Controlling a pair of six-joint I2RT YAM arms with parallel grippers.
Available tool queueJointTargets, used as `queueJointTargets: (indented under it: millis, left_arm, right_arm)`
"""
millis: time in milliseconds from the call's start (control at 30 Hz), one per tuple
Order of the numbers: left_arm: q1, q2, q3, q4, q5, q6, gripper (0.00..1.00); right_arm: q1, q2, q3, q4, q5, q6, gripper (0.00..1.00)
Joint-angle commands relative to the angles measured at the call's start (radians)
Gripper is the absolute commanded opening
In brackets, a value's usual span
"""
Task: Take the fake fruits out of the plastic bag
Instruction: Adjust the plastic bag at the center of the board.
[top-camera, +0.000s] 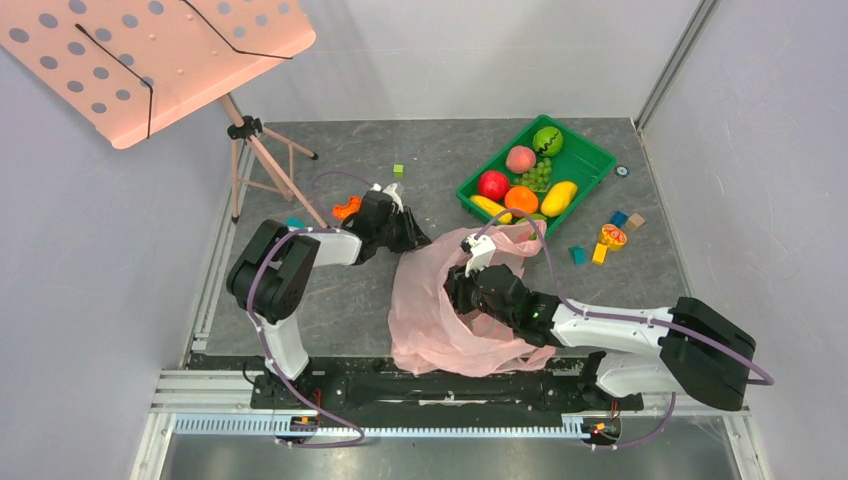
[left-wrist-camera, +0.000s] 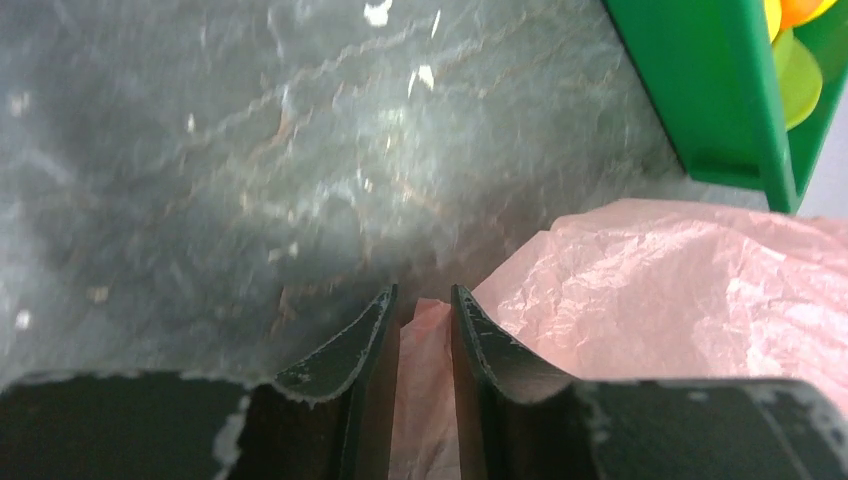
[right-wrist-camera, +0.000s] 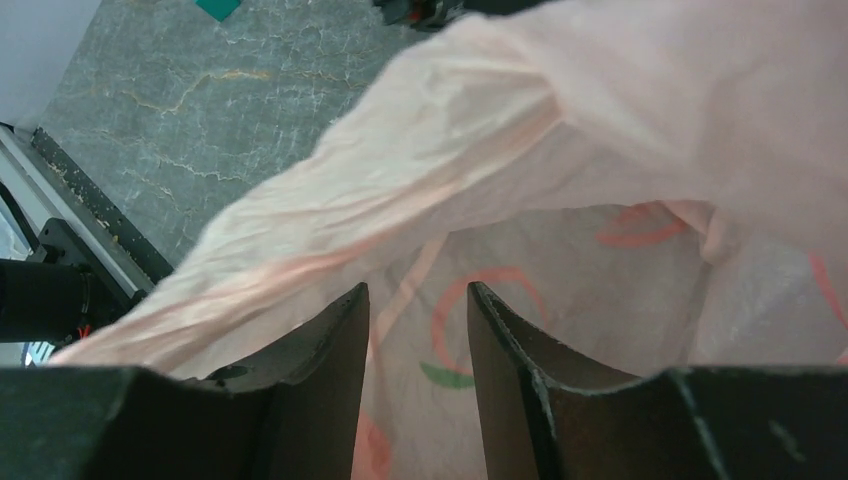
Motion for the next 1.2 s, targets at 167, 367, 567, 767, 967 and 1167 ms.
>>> queueJointTargets:
  millis: [167, 367, 567, 767, 967, 1167]
  left_arm:
    - [0.003, -0.252, -0.136, -0.014, -0.104, -0.012, 0.43]
    - [0.009, -0.440, -0.135, -0.124, -0.254, -0.015, 0.56]
    - [0.010, -0.603, -0.201, -0.204, -0.310, 0.000, 0.50]
    - [0.009, -0.679, -0.339, -0.184, -0.270, -0.023, 0.27]
    - [0.010, -0.661, -0.395, -0.153, -0.273, -0.021, 0.17]
    - [0.007, -0.591, -0.399, -0.118, -0.243, -0.014, 0.14]
  right_arm:
    - [-0.015, 0.053, -0.020, 0.094, -0.034, 0.016, 0.56]
    - [-0.016, 0.066, -0.029, 0.112, -0.043, 0.019, 0.67]
    - [-0.020, 0.077, -0.043, 0.139, -0.059, 0.031, 0.72]
    - [-0.027, 0.095, -0.054, 0.176, -0.087, 0.051, 0.74]
    - [-0.027, 0.115, -0.052, 0.196, -0.099, 0.066, 0.75]
    - [-0.029, 0.139, -0.045, 0.219, -0.113, 0.070, 0.78]
